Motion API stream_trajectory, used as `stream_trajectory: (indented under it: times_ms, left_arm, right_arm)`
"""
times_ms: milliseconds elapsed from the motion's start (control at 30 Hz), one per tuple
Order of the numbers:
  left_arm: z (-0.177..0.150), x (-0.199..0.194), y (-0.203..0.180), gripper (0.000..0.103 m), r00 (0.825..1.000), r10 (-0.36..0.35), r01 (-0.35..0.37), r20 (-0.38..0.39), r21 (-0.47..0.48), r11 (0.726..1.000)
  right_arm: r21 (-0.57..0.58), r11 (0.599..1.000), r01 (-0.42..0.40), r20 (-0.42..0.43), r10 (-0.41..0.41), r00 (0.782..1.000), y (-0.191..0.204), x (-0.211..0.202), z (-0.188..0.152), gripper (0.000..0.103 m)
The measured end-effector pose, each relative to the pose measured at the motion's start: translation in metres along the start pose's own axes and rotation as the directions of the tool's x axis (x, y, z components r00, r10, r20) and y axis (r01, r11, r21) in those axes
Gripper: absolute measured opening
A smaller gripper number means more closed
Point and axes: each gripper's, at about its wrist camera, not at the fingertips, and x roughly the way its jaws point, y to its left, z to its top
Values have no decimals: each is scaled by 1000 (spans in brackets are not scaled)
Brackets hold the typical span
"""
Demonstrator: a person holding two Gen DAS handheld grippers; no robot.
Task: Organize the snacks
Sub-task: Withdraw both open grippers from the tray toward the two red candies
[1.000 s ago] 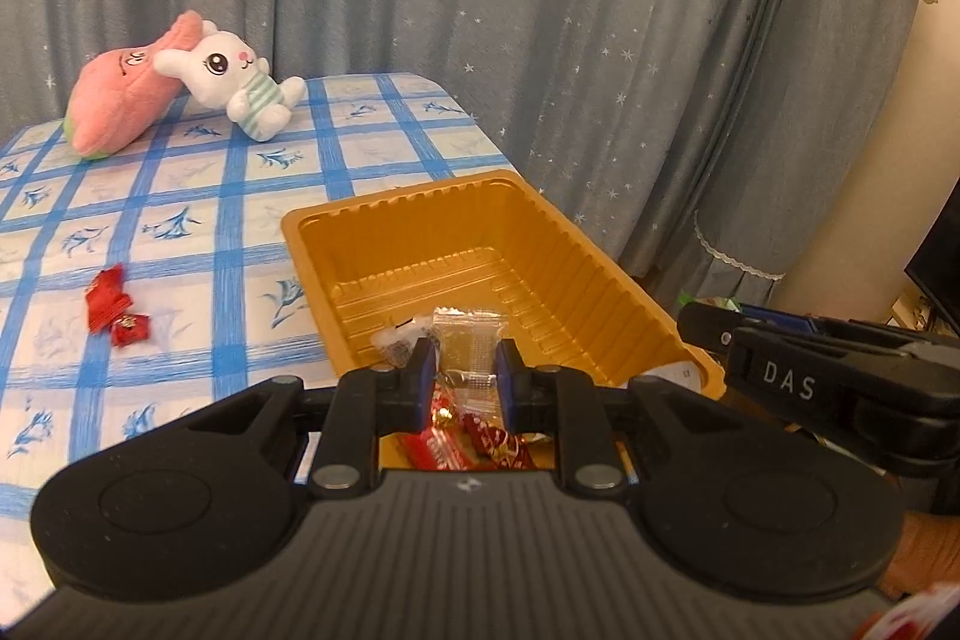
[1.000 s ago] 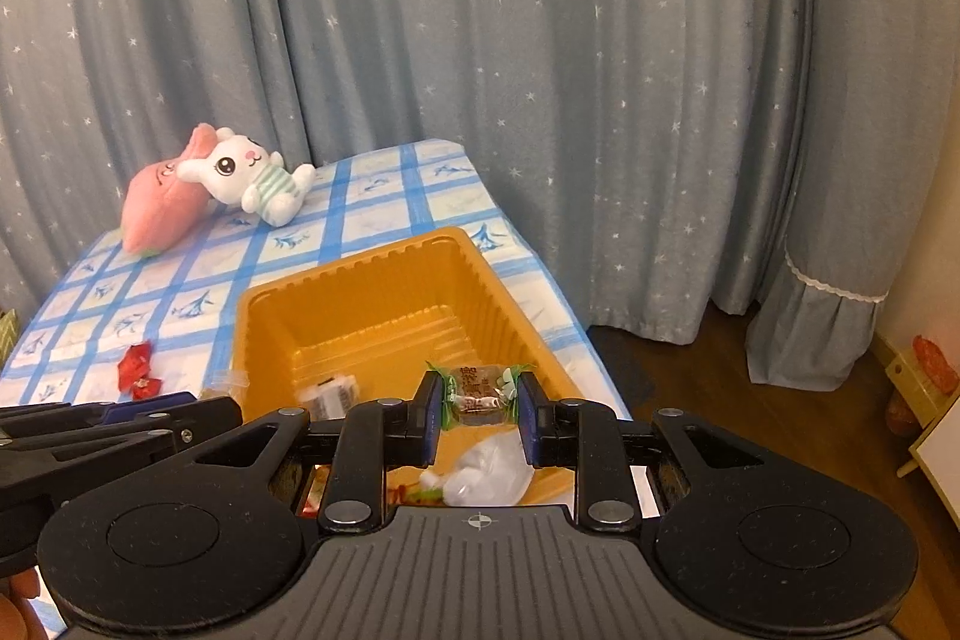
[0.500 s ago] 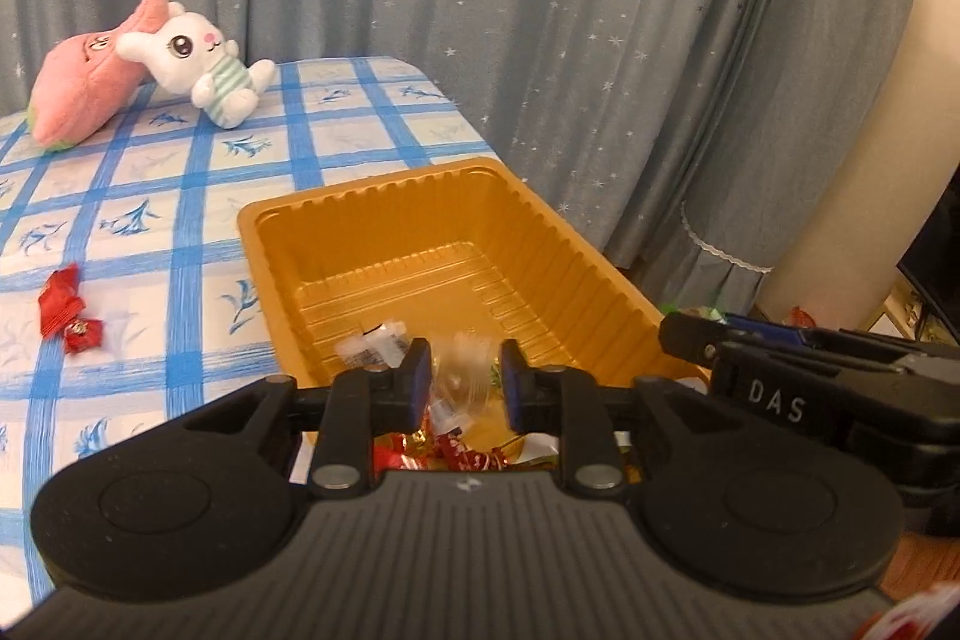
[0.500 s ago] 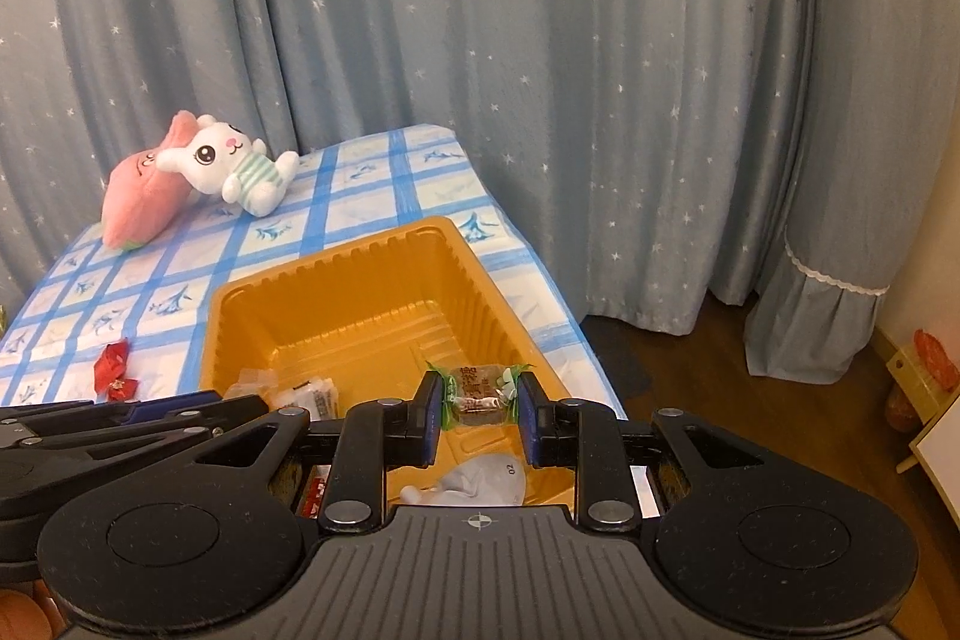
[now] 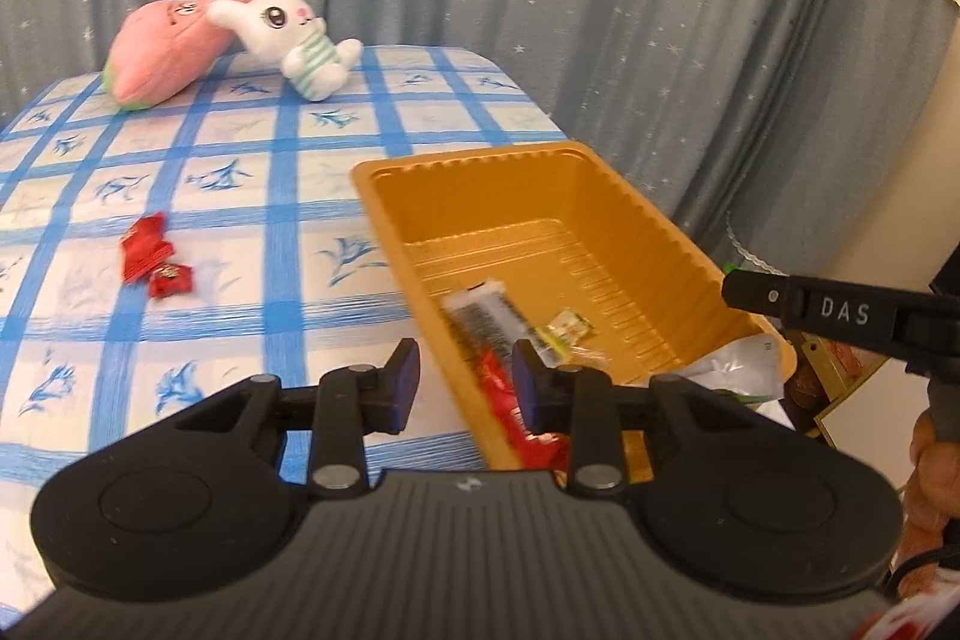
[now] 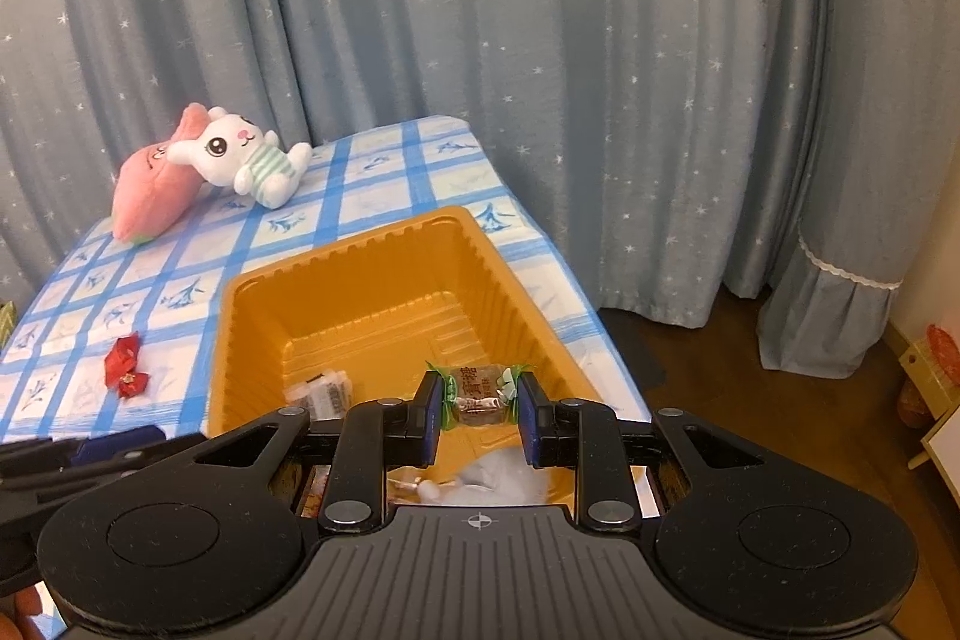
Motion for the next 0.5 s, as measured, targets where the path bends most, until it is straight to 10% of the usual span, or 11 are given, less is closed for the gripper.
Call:
stream_trajectory:
  times_ms: [167,300,500]
  left_arm:
    - [-4,-7,9,30,1000,17,-17,2,-15,1000]
    - [-7,-15,16,30,1000,29,-29,2,-22,999]
    - [-16,-33,26,33,999,44,-44,2,-37,998]
  right_arm:
    - [-8,996,-91,-43,91,995,11,8,3,27]
    - [9,995,-104,-25,105,994,14,4,2,66]
    - [20,998,-62,-26,63,998,13,-16,-5,66]
